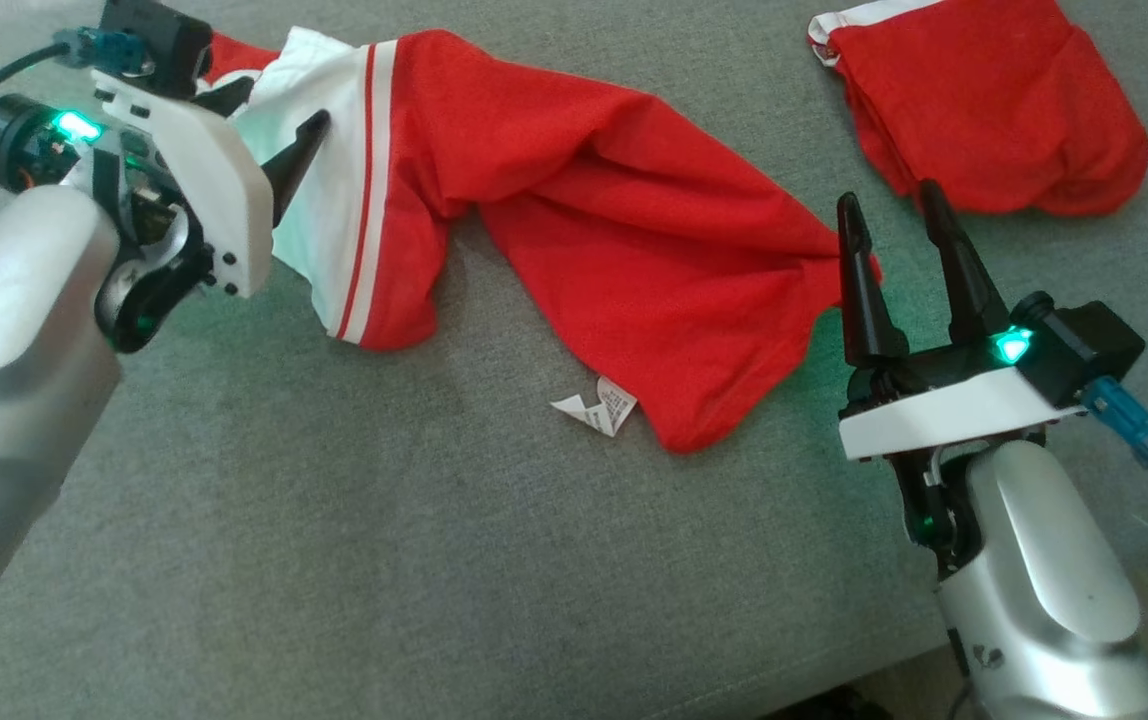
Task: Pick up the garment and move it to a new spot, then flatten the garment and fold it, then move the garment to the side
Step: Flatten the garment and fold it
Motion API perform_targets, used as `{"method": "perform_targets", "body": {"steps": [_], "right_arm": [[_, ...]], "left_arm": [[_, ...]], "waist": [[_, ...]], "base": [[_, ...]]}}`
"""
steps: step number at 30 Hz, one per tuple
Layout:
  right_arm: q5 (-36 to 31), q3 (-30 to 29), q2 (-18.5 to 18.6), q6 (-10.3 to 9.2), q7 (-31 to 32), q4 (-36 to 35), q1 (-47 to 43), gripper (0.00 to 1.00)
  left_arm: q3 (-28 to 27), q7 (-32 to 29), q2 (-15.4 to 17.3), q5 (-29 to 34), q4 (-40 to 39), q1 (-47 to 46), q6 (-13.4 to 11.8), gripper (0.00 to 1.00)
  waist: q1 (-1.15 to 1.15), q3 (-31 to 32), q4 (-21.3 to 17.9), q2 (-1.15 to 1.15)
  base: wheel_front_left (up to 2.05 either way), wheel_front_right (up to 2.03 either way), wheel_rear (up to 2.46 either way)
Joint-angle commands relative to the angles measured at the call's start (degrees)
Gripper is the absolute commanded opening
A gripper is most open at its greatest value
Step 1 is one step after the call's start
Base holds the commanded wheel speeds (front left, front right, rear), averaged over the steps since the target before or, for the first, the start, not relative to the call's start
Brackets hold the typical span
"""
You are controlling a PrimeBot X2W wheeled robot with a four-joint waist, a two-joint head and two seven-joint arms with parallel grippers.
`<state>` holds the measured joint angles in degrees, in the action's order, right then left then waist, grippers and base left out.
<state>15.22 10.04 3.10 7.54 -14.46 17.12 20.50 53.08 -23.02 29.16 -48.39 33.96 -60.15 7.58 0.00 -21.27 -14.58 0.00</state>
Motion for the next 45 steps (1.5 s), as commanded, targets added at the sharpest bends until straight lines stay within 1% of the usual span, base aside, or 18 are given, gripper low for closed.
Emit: {"method": "perform_targets", "body": {"steps": [1,5,6,7,11,15,21,26,29,31,32,33,36,40,45], "right_arm": [[0.45,1.22,-0.22,-0.05,-0.53,-2.04,1.03,1.00],[0.48,1.44,-0.22,-0.05,-0.53,-1.99,1.20,1.00],[0.47,1.43,-0.22,-0.05,-0.53,-1.99,1.25,1.00],[0.46,1.40,-0.22,-0.05,-0.53,-1.97,1.31,1.00],[0.33,1.11,-0.22,-0.05,-0.53,-1.82,1.73,1.00],[0.06,0.88,-0.22,-0.05,-0.53,-1.62,1.91,1.00],[-0.58,1.23,-0.23,-0.05,-0.53,-1.10,1.91,1.00],[-1.18,1.08,-0.23,-0.05,-0.53,-0.56,1.48,1.00],[-1.47,1.07,-0.23,-0.05,-0.53,0.01,1.08,1.00],[-1.56,1.01,-0.23,-0.05,-0.53,0.36,0.70,1.00],[-1.56,1.01,-0.23,-0.05,-0.53,0.36,0.70,1.00],[-1.69,0.90,-0.23,-0.05,-0.53,0.76,0.20,1.00],[-1.92,0.70,-0.23,-0.05,-0.53,1.48,-0.72,1.00],[-2.13,0.22,-0.23,-0.05,-0.53,2.69,-1.95,1.00],[-2.47,-0.26,-0.23,-0.05,-0.53,3.97,-3.11,1.00]], "left_arm": [[-1.62,0.73,2.04,-0.33,-0.75,-3.58,-0.09,1.00],[0.77,0.65,1.84,-2.01,0.46,-4.72,-0.09,1.00],[1.51,0.64,1.86,-2.37,0.48,-5.01,-0.09,0.28],[2.17,0.83,1.94,-2.70,0.50,-5.29,-0.09,0.00],[4.45,3.65,2.83,-3.13,0.75,-6.51,-0.09,0.00],[6.66,8.43,4.07,-1.91,1.14,-8.68,-0.09,0.00],[9.90,18.50,5.12,3.52,2.69,-13.96,-0.09,0.00],[13.95,25.58,5.22,8.53,3.25,-18.24,-0.09,0.00],[16.95,28.40,5.83,10.88,2.49,-19.73,-0.09,0.00],[18.44,29.34,6.72,12.22,1.46,-19.81,-0.09,0.00],[18.44,29.34,6.72,12.22,1.46,-19.81,-0.09,0.00],[19.44,29.64,8.04,13.77,-0.10,-19.15,-0.09,0.00],[20.07,29.47,10.77,15.73,-3.35,-16.62,-0.09,0.00],[20.23,28.05,15.23,17.36,-9.43,-10.75,-0.09,0.00],[20.26,25.28,21.43,17.76,-17.70,-3.48,-0.09,0.00]], "waist": [[0.00,-0.17,-0.09,0.00],[0.00,-0.55,-0.34,0.00],[0.00,-0.65,-0.36,0.00],[0.00,-0.73,-0.37,0.00],[0.00,-0.71,-0.32,0.00],[0.00,0.08,0.09,0.00],[0.00,2.14,1.45,0.00],[0.00,4.21,3.75,0.00],[0.00,5.63,5.45,0.00],[0.00,6.67,6.71,0.00],[0.00,6.67,6.71,0.00],[0.00,7.79,8.06,0.00],[0.00,9.63,10.16,0.00],[0.00,12.22,12.85,0.00],[0.00,14.72,15.54,0.00]], "base": [[0.00,0.00,0.00],[0.00,0.00,0.00],[0.00,0.00,0.00],[0.00,0.00,0.00],[0.00,0.00,0.00],[0.00,0.00,0.00],[0.00,0.00,0.00],[0.00,0.00,0.00],[0.00,0.00,0.00],[0.00,0.00,0.00],[0.00,0.00,0.00],[0.00,0.00,0.00],[0.00,0.00,0.00],[0.00,0.00,0.00],[0.00,0.00,0.00]]}}
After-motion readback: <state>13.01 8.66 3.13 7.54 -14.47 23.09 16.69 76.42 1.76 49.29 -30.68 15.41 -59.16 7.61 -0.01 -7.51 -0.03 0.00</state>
